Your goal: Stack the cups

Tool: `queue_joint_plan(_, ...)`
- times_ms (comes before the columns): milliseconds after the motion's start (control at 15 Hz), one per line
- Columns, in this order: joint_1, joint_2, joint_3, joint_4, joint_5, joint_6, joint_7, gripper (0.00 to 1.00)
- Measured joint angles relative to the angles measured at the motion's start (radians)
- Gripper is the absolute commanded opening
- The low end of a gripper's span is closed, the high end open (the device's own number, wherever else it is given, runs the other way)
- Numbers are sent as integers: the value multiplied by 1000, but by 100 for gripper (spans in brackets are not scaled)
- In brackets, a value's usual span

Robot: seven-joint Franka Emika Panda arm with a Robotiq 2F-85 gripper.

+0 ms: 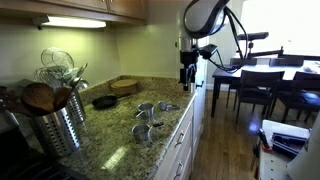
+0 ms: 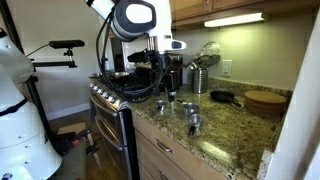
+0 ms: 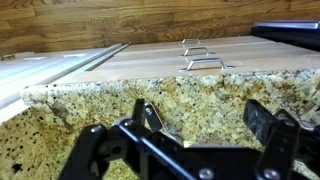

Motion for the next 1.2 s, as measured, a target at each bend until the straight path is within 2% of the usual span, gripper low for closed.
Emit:
queue_joint_plan(733, -9, 183, 0, 36, -4, 189, -146, 100)
queue_joint_plan(1200, -47, 352, -12, 138, -2, 267, -190, 100)
